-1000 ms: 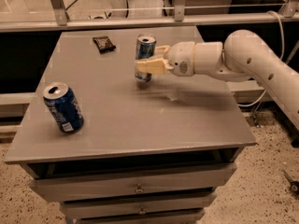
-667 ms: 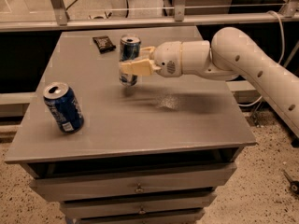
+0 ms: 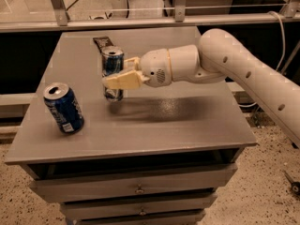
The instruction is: Move redbull can near pepsi can
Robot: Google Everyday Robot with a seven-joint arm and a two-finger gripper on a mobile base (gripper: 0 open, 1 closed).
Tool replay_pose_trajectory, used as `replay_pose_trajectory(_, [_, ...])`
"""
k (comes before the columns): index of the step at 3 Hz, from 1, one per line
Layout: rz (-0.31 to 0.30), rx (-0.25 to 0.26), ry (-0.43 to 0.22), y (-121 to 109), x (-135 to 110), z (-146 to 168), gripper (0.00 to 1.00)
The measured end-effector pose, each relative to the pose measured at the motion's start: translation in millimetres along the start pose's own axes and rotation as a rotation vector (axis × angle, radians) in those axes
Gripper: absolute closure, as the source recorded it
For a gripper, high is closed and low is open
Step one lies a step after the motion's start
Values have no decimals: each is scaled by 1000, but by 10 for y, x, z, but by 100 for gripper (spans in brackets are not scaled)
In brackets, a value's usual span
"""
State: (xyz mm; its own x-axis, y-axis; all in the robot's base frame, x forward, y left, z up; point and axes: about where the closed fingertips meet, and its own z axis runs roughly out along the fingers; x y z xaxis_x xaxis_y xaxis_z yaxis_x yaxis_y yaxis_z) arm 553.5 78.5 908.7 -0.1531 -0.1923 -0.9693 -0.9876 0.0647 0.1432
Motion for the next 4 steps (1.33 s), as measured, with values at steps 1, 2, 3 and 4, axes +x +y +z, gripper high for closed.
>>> replay_pose_trajectory(1, [-62, -45, -8, 159, 17, 103, 100])
replay_pose_trajectory(2, [-72, -49, -9, 175, 13, 118, 100])
replay_pose_trajectory(3, [-82, -67, -11, 162, 20, 52, 100])
replay_pose_trajectory(4, [-108, -161, -24, 227, -19, 160, 100])
